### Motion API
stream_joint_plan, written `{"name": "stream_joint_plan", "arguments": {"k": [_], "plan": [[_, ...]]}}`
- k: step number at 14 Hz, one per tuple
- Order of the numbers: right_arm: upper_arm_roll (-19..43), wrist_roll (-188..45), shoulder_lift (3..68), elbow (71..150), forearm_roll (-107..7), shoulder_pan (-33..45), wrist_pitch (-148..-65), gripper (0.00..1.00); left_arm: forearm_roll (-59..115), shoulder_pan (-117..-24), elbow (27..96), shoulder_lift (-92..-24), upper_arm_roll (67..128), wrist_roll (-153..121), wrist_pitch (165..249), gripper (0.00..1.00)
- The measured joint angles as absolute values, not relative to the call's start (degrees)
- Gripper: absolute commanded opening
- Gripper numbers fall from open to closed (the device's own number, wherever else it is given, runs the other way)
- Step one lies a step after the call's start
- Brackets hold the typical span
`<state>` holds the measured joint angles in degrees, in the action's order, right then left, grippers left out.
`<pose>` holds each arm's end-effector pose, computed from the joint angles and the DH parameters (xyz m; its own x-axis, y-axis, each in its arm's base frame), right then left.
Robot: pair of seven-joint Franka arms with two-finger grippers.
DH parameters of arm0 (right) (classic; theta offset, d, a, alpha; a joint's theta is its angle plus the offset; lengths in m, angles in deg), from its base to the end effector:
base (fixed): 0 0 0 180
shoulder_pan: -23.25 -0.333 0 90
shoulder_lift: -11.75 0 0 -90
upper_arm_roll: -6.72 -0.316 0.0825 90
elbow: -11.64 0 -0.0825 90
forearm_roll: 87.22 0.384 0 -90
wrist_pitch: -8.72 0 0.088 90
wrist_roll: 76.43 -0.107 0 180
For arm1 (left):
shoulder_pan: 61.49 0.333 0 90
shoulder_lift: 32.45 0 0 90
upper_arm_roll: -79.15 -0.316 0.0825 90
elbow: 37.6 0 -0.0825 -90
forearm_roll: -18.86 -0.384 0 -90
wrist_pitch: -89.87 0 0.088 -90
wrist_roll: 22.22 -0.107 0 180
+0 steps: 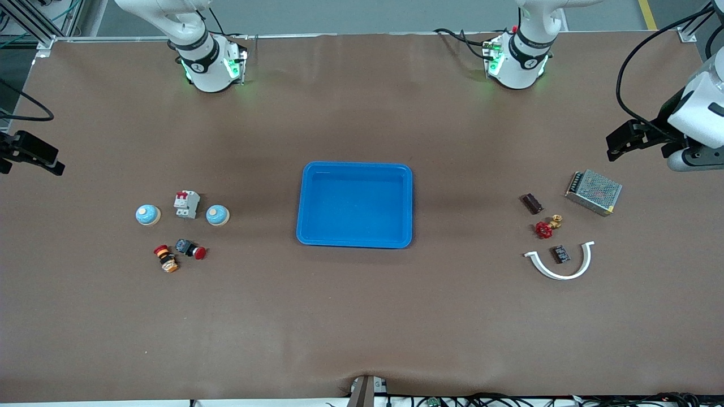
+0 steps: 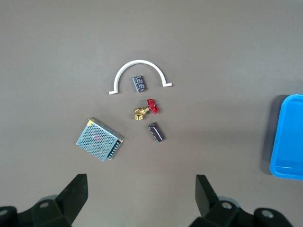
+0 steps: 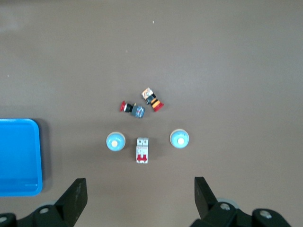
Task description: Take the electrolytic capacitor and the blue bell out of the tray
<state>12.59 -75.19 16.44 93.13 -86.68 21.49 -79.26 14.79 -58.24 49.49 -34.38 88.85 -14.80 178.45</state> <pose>0.5757 -0.0375 0.6451 0.9983 -0.0491 0.0319 -0.0491 -0.9988 -0.0004 0.5602 -0.0538 0.6279 0.9998 0.0185 0.0013 0.0185 -0.9977 -0.0657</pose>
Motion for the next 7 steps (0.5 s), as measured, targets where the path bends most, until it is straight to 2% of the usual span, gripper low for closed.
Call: {"name": "stream_joint_plan", "arguments": {"k": [7], "plan": [[12.6, -75.1, 14.6, 96.5, -86.7, 21.5, -80.6, 1.0, 14.8, -58.4, 49.5, -34.4, 89.3, -15.0, 177.7, 1.0]]}}
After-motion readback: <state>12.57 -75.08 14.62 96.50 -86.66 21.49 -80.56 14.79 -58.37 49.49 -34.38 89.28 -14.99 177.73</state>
